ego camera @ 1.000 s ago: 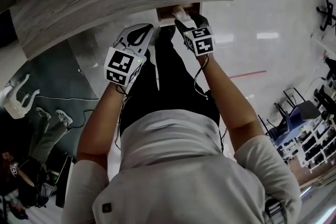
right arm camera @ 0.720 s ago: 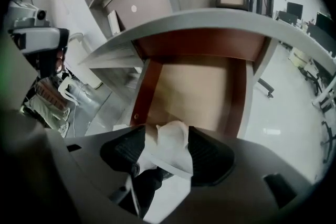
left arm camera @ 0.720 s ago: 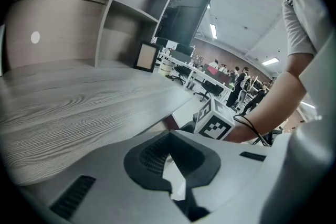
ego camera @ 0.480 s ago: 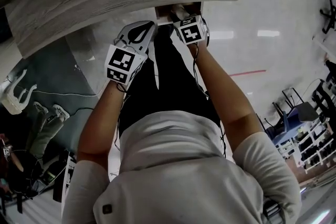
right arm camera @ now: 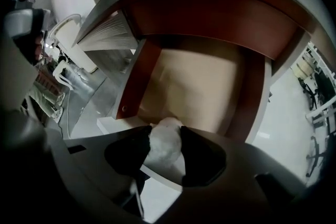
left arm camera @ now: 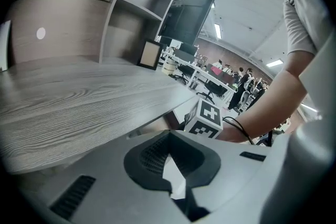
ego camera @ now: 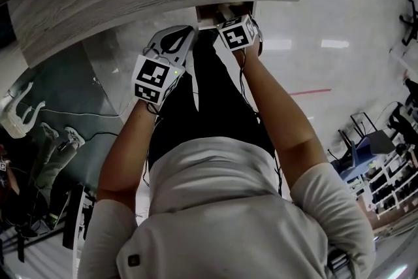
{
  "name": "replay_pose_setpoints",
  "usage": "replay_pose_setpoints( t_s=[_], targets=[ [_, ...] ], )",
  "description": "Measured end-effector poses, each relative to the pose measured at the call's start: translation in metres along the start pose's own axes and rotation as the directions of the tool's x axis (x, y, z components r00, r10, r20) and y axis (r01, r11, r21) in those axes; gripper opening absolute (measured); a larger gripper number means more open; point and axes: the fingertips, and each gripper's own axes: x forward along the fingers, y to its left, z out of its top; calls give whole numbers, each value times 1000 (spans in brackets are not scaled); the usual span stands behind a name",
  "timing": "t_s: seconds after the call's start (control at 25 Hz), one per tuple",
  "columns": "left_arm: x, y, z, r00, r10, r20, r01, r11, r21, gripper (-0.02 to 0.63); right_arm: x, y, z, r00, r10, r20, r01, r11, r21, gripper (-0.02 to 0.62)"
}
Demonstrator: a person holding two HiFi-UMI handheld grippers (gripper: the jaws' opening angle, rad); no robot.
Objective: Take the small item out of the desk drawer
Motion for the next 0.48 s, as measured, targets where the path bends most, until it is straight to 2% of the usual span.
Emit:
replay_pose_setpoints(
  t_s=[0.28,0.48],
  targets=[
    [-24,2,5,1000,7,19,-8,1000,14,11,-21,19,16,997,6,71,-5,1000,-3,179],
    [-54,-9,13,999,10,36,-12,999,40,11,-59,35,29,990,0,142,1,1000,-6,179]
  ],
)
